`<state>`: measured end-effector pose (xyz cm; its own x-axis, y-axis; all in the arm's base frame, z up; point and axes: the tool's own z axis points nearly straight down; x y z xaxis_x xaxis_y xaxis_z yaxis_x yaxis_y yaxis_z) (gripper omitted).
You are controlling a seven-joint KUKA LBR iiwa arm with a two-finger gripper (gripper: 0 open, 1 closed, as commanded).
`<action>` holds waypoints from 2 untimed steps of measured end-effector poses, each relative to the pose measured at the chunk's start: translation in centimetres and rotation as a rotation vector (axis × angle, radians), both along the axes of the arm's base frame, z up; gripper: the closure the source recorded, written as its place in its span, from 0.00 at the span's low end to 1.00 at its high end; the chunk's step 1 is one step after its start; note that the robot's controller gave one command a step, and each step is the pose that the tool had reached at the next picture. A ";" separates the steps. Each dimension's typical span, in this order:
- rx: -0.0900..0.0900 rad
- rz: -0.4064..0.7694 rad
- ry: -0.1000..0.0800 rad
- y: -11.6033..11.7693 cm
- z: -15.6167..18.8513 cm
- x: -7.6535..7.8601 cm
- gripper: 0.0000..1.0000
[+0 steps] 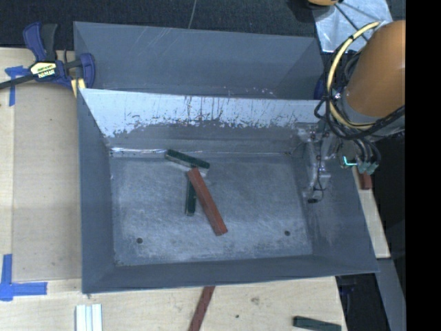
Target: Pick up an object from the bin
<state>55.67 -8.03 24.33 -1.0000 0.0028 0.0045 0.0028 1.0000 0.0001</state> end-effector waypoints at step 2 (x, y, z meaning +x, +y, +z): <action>-0.002 -0.016 -0.014 2.7 -4.8 -1.0 0.00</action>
Offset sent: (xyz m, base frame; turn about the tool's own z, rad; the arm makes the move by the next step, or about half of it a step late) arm -0.0208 0.0480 -0.0877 0.0254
